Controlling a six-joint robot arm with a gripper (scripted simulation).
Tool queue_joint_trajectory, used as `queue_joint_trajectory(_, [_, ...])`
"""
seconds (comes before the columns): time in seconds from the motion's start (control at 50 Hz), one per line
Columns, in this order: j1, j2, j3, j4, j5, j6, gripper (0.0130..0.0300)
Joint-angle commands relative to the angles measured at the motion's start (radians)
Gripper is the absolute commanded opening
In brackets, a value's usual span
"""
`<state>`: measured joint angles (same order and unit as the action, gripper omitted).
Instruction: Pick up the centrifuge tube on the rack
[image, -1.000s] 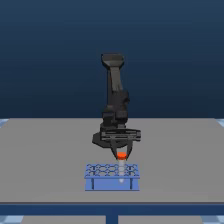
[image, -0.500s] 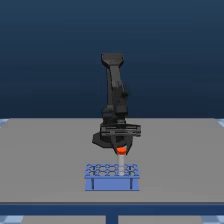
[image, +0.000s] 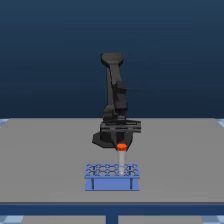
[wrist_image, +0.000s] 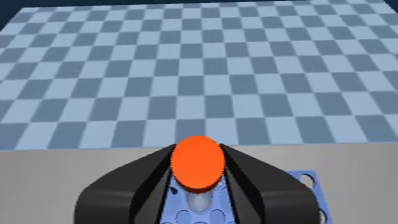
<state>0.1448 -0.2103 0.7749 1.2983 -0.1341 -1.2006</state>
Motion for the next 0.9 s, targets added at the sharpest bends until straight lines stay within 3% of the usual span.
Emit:
queue_joint_trajectory(0.02, [0.000, -0.005, -0.005, 0.080, 0.006, -0.104, 0.0130])
queue_joint_trajectory(0.54, [0.000, -0.031, -0.031, 0.477, 0.006, -0.504, 0.0130])
queue_joint_trajectory(0.9, [0.000, -0.052, -0.056, 0.794, -0.011, -0.823, 0.0130])
